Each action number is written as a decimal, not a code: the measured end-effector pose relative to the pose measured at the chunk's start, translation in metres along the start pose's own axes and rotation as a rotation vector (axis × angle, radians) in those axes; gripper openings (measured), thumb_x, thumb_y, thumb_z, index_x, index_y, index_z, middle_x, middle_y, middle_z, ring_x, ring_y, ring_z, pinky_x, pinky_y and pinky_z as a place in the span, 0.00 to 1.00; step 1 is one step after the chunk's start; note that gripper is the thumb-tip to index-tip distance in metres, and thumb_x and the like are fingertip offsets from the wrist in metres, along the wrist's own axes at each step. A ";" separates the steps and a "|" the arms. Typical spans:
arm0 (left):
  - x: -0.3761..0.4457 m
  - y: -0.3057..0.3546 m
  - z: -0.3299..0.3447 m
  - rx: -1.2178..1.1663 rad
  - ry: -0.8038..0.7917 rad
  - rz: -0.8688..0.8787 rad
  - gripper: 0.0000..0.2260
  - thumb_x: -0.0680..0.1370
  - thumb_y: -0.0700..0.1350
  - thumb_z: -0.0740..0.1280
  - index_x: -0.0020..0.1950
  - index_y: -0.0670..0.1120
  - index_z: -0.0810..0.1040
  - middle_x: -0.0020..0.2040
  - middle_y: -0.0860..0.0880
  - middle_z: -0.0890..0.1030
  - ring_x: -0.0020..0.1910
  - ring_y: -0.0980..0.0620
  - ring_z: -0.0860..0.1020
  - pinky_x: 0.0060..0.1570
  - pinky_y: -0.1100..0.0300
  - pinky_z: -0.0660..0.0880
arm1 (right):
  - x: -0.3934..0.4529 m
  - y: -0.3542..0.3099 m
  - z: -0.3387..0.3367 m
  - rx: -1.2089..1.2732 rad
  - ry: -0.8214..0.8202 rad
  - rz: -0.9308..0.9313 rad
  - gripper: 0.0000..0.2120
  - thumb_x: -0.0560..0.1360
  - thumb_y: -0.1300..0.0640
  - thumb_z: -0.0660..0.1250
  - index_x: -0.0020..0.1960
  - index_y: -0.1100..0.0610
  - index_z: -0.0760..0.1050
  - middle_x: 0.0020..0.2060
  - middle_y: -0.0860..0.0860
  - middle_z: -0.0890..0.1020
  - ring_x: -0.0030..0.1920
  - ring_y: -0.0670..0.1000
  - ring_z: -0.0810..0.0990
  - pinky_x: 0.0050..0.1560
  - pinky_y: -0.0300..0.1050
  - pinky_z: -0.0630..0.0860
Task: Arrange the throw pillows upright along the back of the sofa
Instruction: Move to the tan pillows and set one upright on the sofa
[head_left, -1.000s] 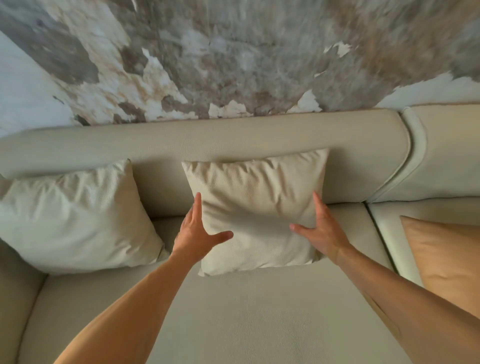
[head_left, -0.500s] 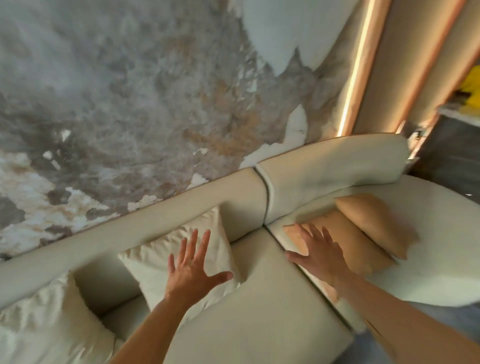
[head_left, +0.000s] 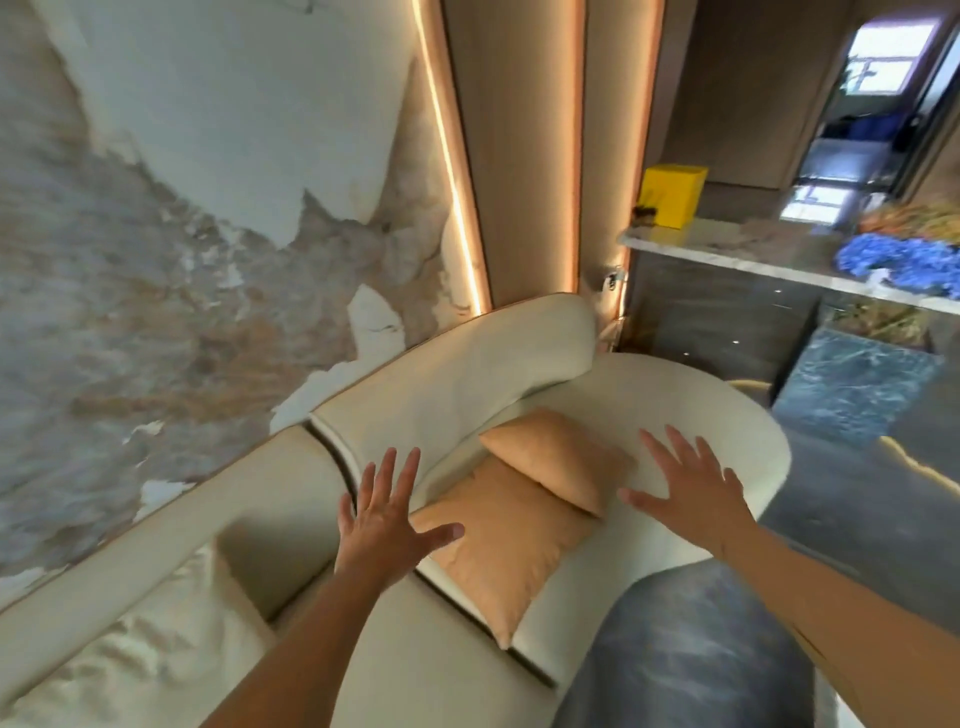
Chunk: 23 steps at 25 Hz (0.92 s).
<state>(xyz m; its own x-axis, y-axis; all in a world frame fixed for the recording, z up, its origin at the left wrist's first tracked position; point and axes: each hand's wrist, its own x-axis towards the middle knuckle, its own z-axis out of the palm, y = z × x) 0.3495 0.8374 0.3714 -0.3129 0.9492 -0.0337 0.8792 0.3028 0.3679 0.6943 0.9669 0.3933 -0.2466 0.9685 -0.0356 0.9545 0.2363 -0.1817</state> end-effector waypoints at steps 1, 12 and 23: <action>0.014 0.023 0.008 0.007 -0.021 0.002 0.51 0.63 0.78 0.58 0.76 0.64 0.34 0.79 0.56 0.36 0.78 0.50 0.37 0.75 0.40 0.41 | 0.004 0.029 -0.008 -0.027 -0.005 0.018 0.41 0.71 0.26 0.53 0.76 0.36 0.37 0.79 0.45 0.41 0.78 0.57 0.40 0.74 0.65 0.49; 0.134 0.171 0.070 0.055 -0.102 0.040 0.51 0.62 0.79 0.56 0.77 0.62 0.36 0.79 0.55 0.38 0.79 0.49 0.39 0.75 0.39 0.43 | 0.067 0.191 -0.042 -0.035 -0.045 0.139 0.42 0.70 0.25 0.51 0.76 0.36 0.36 0.79 0.46 0.39 0.78 0.57 0.40 0.73 0.66 0.48; 0.300 0.210 0.136 0.021 -0.142 -0.075 0.53 0.59 0.81 0.53 0.78 0.61 0.37 0.80 0.54 0.39 0.79 0.48 0.41 0.75 0.39 0.43 | 0.271 0.247 -0.033 -0.031 -0.100 0.078 0.43 0.69 0.24 0.51 0.76 0.37 0.38 0.79 0.47 0.43 0.79 0.57 0.42 0.74 0.65 0.50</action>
<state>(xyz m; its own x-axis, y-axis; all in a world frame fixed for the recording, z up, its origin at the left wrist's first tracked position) 0.4889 1.1978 0.3117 -0.3252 0.9259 -0.1924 0.8629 0.3738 0.3402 0.8692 1.2909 0.3712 -0.1854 0.9716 -0.1469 0.9758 0.1645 -0.1438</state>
